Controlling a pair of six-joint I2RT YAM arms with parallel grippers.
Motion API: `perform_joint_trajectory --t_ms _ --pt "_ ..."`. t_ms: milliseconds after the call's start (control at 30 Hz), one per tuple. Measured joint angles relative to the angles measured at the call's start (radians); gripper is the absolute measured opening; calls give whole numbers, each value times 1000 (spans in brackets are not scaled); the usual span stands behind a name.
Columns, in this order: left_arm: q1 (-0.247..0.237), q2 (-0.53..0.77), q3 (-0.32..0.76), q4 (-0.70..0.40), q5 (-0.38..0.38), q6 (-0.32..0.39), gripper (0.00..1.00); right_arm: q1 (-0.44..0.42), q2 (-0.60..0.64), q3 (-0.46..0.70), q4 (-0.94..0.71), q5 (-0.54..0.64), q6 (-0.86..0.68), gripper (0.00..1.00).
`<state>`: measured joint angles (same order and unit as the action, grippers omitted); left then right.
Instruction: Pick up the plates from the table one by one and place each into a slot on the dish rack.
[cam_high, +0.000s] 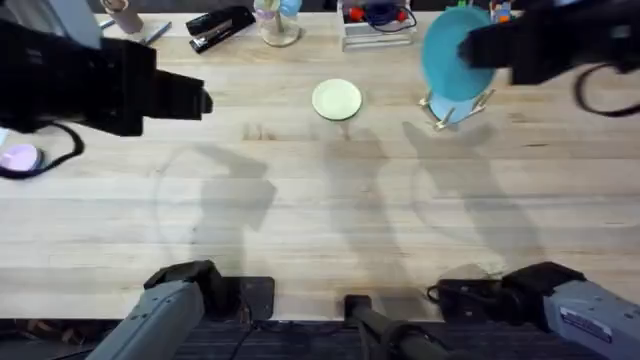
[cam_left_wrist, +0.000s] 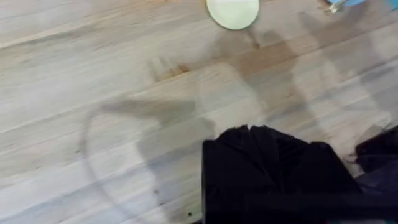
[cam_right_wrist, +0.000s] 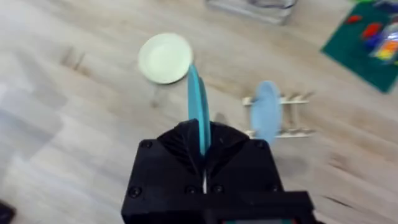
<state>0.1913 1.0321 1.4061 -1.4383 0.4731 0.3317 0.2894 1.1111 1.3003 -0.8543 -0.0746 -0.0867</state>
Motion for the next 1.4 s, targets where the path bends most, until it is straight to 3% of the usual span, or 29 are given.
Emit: perform_joint_trajectory --t_ms 267,567,633,767,800,1400 --pt "0 0 99 -75 -58 52 41 -181 -114 0 -1 0 -148 29" --pt "0 0 133 -81 -75 81 52 -344 -130 0 -2 1 -284 29" --pt "0 0 133 -82 -77 84 276 -370 -130 0 -2 1 -302 29" --pt "0 0 133 -85 -78 88 883 -403 -130 0 -3 1 -319 29" --pt "0 0 133 -88 -78 86 963 -407 -130 0 -3 1 -320 29" --pt "0 0 133 -105 -78 88 993 -417 -127 0 1 0 -354 29"
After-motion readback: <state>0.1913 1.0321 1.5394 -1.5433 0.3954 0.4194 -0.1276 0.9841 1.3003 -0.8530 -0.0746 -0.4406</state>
